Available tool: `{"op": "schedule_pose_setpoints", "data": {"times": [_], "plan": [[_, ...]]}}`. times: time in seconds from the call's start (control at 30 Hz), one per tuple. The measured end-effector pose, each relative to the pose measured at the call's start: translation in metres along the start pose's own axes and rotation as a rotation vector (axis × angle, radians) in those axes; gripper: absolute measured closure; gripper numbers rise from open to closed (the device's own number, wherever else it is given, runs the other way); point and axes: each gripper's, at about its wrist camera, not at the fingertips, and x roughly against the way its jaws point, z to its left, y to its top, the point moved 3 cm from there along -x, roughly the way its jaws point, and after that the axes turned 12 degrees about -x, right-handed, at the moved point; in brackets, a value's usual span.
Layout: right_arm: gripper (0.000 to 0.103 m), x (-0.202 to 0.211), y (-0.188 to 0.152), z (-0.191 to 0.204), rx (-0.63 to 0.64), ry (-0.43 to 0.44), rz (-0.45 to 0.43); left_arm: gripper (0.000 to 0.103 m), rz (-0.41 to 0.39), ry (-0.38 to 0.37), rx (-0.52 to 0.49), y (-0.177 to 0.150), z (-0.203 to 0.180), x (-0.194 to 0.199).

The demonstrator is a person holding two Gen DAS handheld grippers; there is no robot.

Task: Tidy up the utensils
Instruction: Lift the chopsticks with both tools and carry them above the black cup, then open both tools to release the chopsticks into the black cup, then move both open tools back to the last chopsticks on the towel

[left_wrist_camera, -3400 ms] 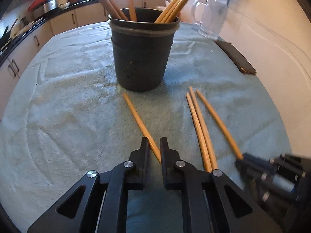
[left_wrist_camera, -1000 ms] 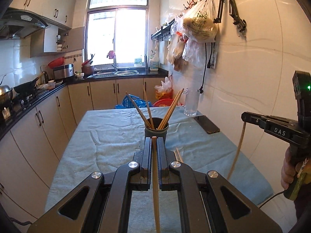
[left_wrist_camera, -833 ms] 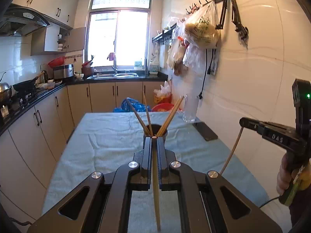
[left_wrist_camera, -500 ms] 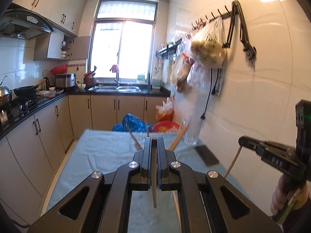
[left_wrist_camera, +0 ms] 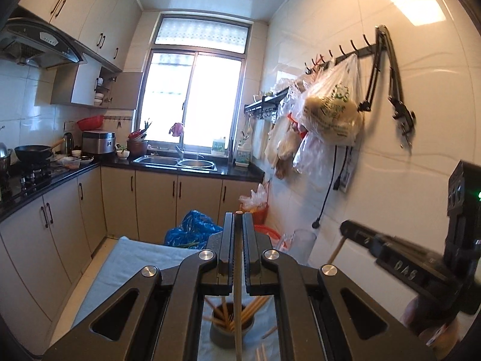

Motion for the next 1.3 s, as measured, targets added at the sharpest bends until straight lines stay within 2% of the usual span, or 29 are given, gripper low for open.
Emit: {"op": "schedule_pose_setpoints", "data": {"times": [0.2,0.3,0.43,0.53,0.63,0.73,0.77,0.8,0.87,1.07,1.23,1.3], "plan": [[0.097,-0.041,0.007,-0.006,-0.035,0.002,0.011,0.099,0.005,0.004,0.026,0.005,0.003,-0.042],[0.097,-0.056,0.001,-0.011,-0.038,-0.012,0.032,0.099,0.041,0.000,0.037,-0.007,0.003,-0.066],[0.097,-0.081,-0.017,-0.025,-0.045,-0.034,0.102,0.099,0.122,0.011,0.041,-0.035,0.005,-0.093],[0.097,-0.091,-0.030,-0.031,-0.037,-0.053,0.136,0.099,0.165,0.012,0.062,-0.049,0.009,-0.102],[0.096,-0.099,-0.043,-0.036,-0.037,-0.064,0.170,0.098,0.168,0.010,0.084,-0.054,0.012,-0.100],[0.096,-0.103,-0.048,-0.043,-0.053,-0.073,0.185,0.088,0.160,0.006,0.082,-0.051,0.012,-0.090],[0.092,-0.103,-0.049,-0.044,-0.059,-0.076,0.188,0.077,0.152,0.008,0.083,-0.050,0.013,-0.086],[0.083,-0.102,-0.049,-0.045,-0.062,-0.081,0.186,0.069,0.141,0.009,0.084,-0.048,0.013,-0.079],[0.069,-0.097,-0.047,-0.047,-0.063,-0.083,0.177,0.066,0.112,0.013,0.083,-0.045,0.013,-0.063],[0.063,-0.069,-0.037,-0.041,-0.052,-0.092,0.140,0.056,0.056,0.027,0.052,-0.039,0.016,-0.008],[0.059,-0.036,-0.033,-0.035,-0.028,-0.100,0.127,0.046,0.023,0.058,0.043,-0.048,0.023,0.045],[0.049,-0.027,-0.037,-0.034,-0.006,-0.106,0.144,0.038,0.023,0.071,0.042,-0.057,0.025,0.060]]}}
